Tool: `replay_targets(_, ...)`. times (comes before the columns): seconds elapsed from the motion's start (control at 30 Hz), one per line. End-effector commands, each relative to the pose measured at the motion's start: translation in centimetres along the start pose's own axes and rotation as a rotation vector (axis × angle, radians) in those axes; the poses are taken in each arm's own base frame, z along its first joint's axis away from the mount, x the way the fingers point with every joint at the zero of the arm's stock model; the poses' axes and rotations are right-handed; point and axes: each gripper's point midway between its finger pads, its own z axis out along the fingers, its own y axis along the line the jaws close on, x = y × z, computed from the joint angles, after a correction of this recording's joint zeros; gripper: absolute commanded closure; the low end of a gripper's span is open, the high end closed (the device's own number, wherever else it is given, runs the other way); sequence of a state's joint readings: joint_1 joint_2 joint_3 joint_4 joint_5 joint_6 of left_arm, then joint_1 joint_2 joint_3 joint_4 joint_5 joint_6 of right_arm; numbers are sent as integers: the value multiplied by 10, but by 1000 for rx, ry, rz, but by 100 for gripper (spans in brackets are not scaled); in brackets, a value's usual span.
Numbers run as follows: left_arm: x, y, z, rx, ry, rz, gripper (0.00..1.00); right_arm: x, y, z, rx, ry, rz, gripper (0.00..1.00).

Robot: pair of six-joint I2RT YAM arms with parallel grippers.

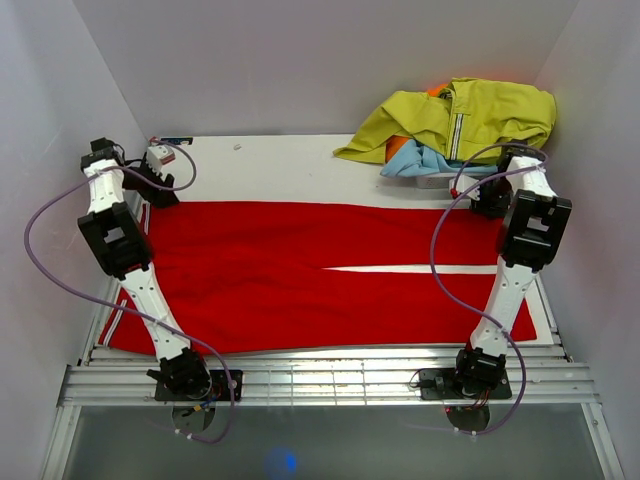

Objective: Fold and stack the trousers
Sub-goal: Fold the trousers

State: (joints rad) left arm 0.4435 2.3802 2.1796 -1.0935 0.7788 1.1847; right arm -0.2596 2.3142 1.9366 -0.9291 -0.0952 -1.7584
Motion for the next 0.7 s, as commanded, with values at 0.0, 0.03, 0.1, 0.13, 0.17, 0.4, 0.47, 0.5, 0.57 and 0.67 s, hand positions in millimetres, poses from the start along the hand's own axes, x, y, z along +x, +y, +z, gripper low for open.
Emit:
replay_targets(0.0, 1, 17, -5, -14, 19, 136, 13, 14, 16, 29, -86, 52, -89, 48)
replay_targets(0.03, 0, 27, -9, -43, 39, 165, 13, 15, 19, 32, -98, 60, -97, 54)
replay_targets(0.1, 11, 36, -2, -46, 59, 182, 14, 17, 27, 38, -121, 63, -98, 73)
replay_targets(0.13, 13, 42, -4, -62, 63, 192, 14, 20, 30, 40, -133, 74, -100, 80)
replay_targets(0.17, 16, 45, -2, -69, 67, 207, 14, 22, 34, 42, -145, 90, -100, 92)
replay_targets(0.4, 53, 19, 9, 37, 137, 206, 17, 15, 29, 39, -94, 54, -82, 92)
replay_targets(0.47, 59, 11, 9, 55, 139, 185, 18, 14, 27, 37, -86, 52, -81, 92)
replay_targets(0.5, 70, 6, 12, 72, 161, 169, 20, 14, 28, 38, -85, 50, -80, 92)
replay_targets(0.57, 84, 0, 20, 99, 177, 124, 36, 13, 24, 35, -67, 46, -77, 92)
replay_targets(0.67, 99, -14, 28, 158, 207, 94, 62, 6, 13, 26, -17, 22, -58, 92)
